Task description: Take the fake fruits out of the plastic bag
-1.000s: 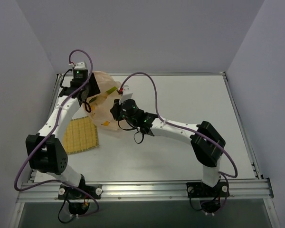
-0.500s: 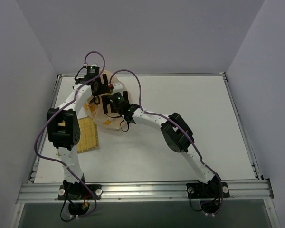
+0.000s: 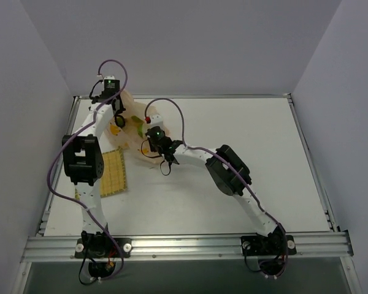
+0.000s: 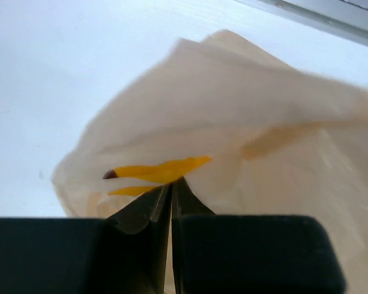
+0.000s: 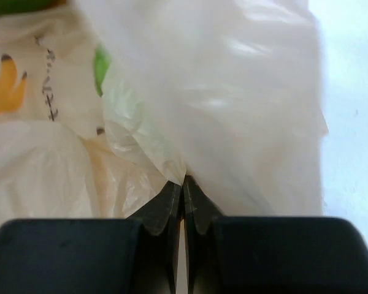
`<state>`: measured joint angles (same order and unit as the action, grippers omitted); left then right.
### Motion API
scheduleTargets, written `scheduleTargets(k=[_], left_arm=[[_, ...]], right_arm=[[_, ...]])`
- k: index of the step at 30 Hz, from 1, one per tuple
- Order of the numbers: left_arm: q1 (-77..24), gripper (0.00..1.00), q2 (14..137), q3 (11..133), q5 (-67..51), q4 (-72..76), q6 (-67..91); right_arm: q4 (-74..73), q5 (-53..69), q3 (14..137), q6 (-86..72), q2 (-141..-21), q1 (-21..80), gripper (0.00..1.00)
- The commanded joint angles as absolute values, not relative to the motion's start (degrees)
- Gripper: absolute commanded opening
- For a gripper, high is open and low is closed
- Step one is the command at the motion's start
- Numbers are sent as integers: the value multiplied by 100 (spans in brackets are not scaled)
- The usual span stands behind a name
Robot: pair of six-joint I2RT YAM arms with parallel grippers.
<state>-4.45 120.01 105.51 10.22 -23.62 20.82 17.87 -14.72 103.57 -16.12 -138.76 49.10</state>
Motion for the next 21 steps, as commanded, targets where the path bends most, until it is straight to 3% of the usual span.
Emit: scheduleTargets(k=[1,7,16,18,19,21], left_arm=[[-167,2,11944,11056,1231,-2294,1951],[-53,2,12014,11259,932,-2136,2118],[-105,3,11761,10567,370,-1690,2443],[-105,12,11280,10032,221,-1495,2583],[-105,25,11128,9889,159,-1381,2636],[-132,39,10682,9643,80,-1371,2785]], right_arm=[[2460,-1538,9600,-1450,-13027,4922,0],[3137,-1582,7982,-1643,-12341,4913,0],[3375,-1107,7752,-2135,-12323,4764,0],[3375,-1090,7787,-2241,-12305,4729,0],[3375,-1081,7822,-2372,-12279,4685,0],[3454,-1046,7822,-2496,-12261,4658,0]])
